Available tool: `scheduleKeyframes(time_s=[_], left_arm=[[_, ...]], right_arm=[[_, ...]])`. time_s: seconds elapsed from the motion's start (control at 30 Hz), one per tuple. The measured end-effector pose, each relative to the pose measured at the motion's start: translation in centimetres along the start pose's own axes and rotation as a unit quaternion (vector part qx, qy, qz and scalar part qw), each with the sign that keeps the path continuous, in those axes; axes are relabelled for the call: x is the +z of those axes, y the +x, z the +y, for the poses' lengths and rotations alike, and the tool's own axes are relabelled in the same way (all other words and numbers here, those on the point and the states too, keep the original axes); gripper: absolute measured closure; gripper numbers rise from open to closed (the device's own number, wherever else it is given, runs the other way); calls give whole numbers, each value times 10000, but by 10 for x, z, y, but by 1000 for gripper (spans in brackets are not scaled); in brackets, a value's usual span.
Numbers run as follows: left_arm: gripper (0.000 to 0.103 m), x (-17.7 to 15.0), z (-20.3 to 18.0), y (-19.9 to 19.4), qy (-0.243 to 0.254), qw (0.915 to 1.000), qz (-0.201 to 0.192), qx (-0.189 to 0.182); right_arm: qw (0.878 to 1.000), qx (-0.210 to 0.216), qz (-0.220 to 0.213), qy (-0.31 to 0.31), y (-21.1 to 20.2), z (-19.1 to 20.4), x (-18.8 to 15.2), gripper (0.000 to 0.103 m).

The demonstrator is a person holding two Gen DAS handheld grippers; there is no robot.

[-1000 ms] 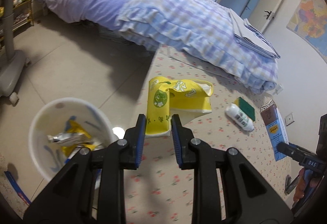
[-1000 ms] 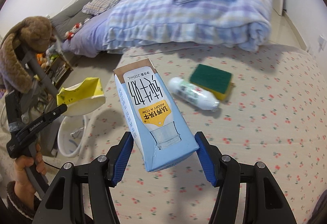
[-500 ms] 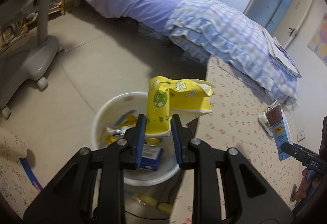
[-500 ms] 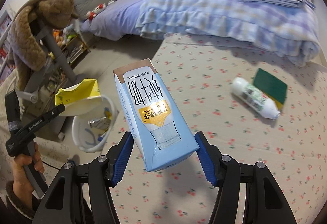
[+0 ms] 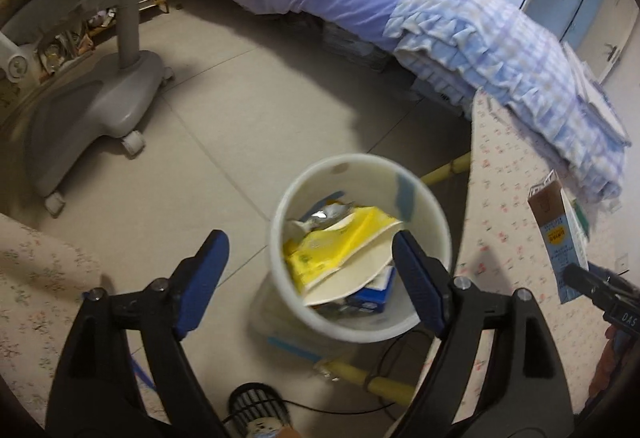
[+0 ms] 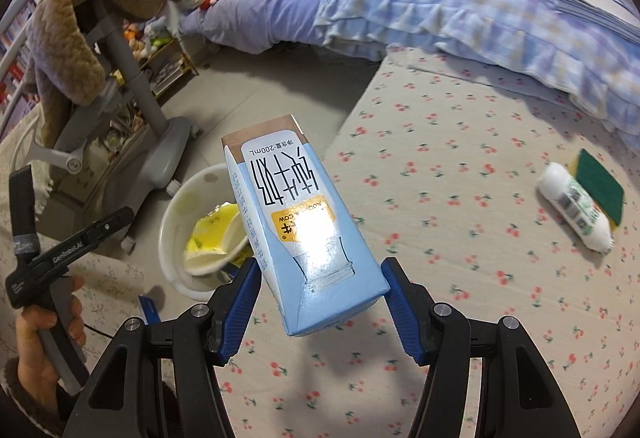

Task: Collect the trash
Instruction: 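Drop the yellow package into the wastebasket with the left tool while the right tool drops the milk carton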

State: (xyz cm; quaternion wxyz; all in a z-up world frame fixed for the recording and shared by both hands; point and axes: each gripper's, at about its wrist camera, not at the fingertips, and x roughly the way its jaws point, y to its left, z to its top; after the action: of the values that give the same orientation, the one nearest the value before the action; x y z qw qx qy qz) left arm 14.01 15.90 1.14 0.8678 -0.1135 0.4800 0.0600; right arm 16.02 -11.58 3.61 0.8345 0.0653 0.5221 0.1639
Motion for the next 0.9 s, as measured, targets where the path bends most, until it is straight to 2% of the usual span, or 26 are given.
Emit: scheduleKeyframes(time_s=[0.03,0.1,0.17,0.4,0.57,0.6,0.67,0.9], left_arm=[[16,-1,3,0,-28,10000,37,57],[7,-2,10,1,-105,9998,117,125],[5,-3,16,0,-165,9996,158,162],[4,-2,24,-6,-239,9992,128,286],[4,-2,27,-6,-286,9991,133,272],[4,-2,27,-7,-283,9991,127,272],[4,-2,28,-7,-262,9992,123,276],[4,-2,22,-9,-151,9995,80,263]], right_arm=[[10000,-2,38,-42,6,5,1,40],[9999,-13,95,-124,15,13,1,40],[9997,1,158,-211,24,23,2,40],[9983,112,284,-489,54,59,6,40],[9976,371,127,-564,67,75,12,38],[9976,370,84,-573,68,77,12,31],[9981,233,41,-570,70,81,15,24],[9992,180,66,-359,65,65,16,24]])
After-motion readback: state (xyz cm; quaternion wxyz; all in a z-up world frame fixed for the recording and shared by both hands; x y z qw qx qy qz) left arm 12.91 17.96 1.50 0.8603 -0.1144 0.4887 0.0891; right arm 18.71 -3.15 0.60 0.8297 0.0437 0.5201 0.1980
